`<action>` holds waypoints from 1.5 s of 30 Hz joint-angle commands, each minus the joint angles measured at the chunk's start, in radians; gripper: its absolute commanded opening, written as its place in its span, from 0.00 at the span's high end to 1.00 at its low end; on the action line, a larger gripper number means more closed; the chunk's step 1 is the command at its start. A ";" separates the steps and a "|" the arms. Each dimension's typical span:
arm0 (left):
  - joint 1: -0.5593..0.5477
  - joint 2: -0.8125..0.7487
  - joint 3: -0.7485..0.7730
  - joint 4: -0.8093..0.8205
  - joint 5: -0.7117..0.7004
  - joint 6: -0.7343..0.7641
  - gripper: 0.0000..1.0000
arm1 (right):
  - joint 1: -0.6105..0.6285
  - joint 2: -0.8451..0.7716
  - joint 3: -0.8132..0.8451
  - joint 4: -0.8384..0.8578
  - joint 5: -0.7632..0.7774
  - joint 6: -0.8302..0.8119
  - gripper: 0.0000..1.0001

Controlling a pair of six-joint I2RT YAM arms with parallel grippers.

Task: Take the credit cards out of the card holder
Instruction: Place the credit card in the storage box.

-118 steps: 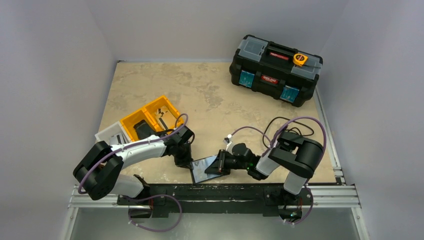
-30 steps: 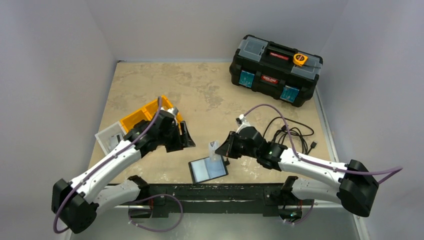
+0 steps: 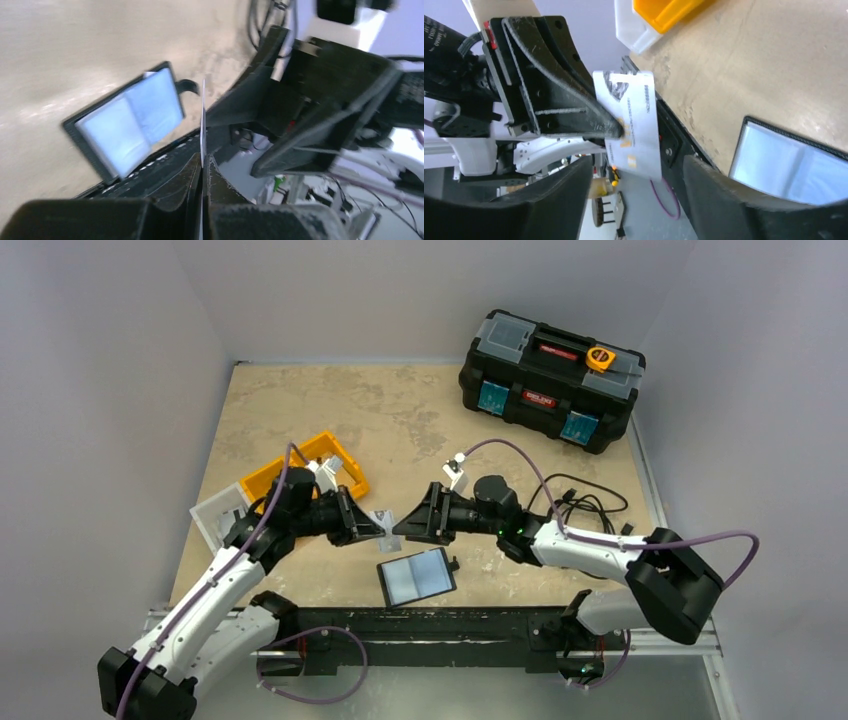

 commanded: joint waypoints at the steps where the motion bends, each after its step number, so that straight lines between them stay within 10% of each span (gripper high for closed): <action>1: 0.000 -0.031 0.135 -0.333 -0.313 0.070 1.00 | 0.004 -0.071 0.077 -0.184 0.074 -0.123 0.24; 7: 0.019 0.072 0.358 -0.753 -0.919 0.132 1.00 | 0.004 -0.128 0.141 -0.390 0.180 -0.261 0.02; 13: 0.225 0.260 0.417 -0.816 -1.130 0.233 1.00 | 0.004 -0.142 0.181 -0.505 0.227 -0.342 0.01; 31: 0.580 0.601 0.481 -0.710 -1.249 0.368 0.99 | 0.004 -0.215 0.174 -0.649 0.306 -0.400 0.01; 45: 0.634 0.524 0.456 -0.641 -1.092 0.433 0.44 | 0.009 -0.184 0.175 -0.707 0.366 -0.414 0.01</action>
